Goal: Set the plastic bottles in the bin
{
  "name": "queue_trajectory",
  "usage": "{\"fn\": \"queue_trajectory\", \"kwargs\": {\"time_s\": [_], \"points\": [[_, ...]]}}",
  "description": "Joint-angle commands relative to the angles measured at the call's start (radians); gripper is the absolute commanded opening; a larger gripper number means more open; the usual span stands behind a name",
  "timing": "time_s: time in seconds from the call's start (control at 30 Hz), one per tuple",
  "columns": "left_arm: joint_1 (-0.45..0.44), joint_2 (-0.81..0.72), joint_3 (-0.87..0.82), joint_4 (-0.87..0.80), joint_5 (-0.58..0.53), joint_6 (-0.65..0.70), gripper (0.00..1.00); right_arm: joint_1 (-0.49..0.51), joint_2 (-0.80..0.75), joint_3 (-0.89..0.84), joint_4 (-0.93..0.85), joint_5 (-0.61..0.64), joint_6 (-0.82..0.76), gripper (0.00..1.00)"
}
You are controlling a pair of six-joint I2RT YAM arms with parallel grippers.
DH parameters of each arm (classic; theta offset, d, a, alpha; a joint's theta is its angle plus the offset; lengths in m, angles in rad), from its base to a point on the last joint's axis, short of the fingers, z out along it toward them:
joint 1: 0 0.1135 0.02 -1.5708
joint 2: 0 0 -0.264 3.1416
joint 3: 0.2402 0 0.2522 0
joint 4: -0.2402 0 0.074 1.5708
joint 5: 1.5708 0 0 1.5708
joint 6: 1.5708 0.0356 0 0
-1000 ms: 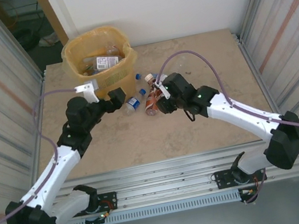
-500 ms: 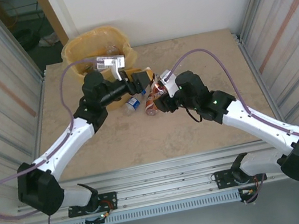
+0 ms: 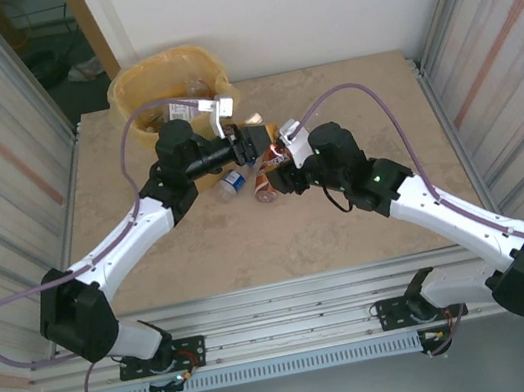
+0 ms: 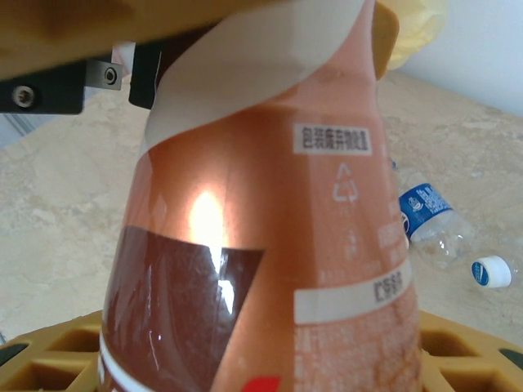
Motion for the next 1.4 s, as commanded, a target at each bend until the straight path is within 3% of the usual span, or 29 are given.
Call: {"fn": "queue_trajectory", "kwargs": {"time_s": [0.0, 0.13, 0.23, 0.3, 0.37, 0.4, 0.9, 1.37], "points": [[-0.006, -0.002, 0.026, 0.006, 0.018, 0.007, 0.5, 0.002, 0.01, 0.027, 0.032, 0.0, -0.022, 0.43], [-0.005, -0.002, 0.037, -0.001, 0.006, 0.013, 0.31, 0.001, 0.011, 0.02, 0.033, 0.014, -0.021, 0.45], [-0.006, -0.005, 0.048, -0.013, -0.004, 0.027, 0.19, 0.001, 0.005, 0.011, 0.036, 0.028, -0.019, 0.53], [-0.006, -0.009, 0.056, -0.026, -0.022, 0.042, 0.14, 0.001, 0.0, 0.007, 0.036, 0.034, -0.017, 0.65], [-0.003, -0.012, 0.071, -0.046, -0.035, 0.061, 0.12, 0.002, -0.006, 0.002, 0.035, 0.047, -0.017, 0.95], [0.002, -0.014, 0.081, -0.059, -0.039, 0.074, 0.12, 0.002, -0.01, -0.004, 0.037, 0.057, -0.016, 0.98], [0.166, -0.029, 0.278, -0.197, -0.167, 0.269, 0.09, 0.004, -0.097, -0.08, 0.062, 0.188, 0.034, 0.98], [0.394, 0.134, 0.567, -0.378, -0.252, 0.344, 0.09, 0.002, -0.164, -0.108, 0.062, 0.279, 0.092, 0.98]]}}
